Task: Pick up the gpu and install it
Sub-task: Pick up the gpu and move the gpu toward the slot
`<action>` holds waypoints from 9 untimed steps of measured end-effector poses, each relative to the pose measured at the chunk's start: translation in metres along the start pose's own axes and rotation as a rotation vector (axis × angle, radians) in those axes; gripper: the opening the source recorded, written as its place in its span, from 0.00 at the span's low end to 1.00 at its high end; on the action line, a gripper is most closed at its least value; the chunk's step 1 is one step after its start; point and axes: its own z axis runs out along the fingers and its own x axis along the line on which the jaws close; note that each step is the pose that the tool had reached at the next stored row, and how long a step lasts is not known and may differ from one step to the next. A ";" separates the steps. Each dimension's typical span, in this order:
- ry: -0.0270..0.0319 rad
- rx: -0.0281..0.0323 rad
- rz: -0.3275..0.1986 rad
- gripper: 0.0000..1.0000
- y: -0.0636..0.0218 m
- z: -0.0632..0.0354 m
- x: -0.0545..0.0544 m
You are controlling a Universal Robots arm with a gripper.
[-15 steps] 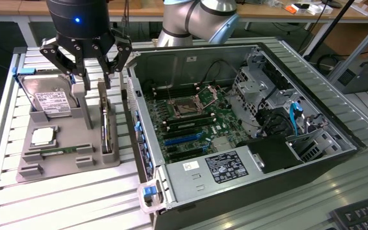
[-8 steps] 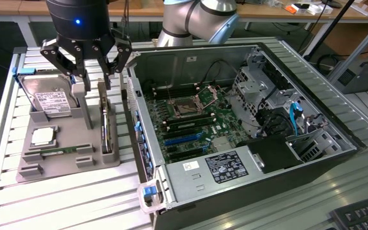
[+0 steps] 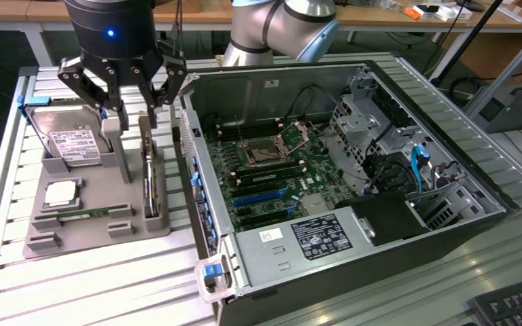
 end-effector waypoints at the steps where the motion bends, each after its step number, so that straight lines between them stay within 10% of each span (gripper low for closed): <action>1: -0.0001 0.0000 0.000 0.42 0.0000 0.0003 0.000; 9: 0.0000 0.0000 0.000 0.42 -0.0001 0.0028 0.000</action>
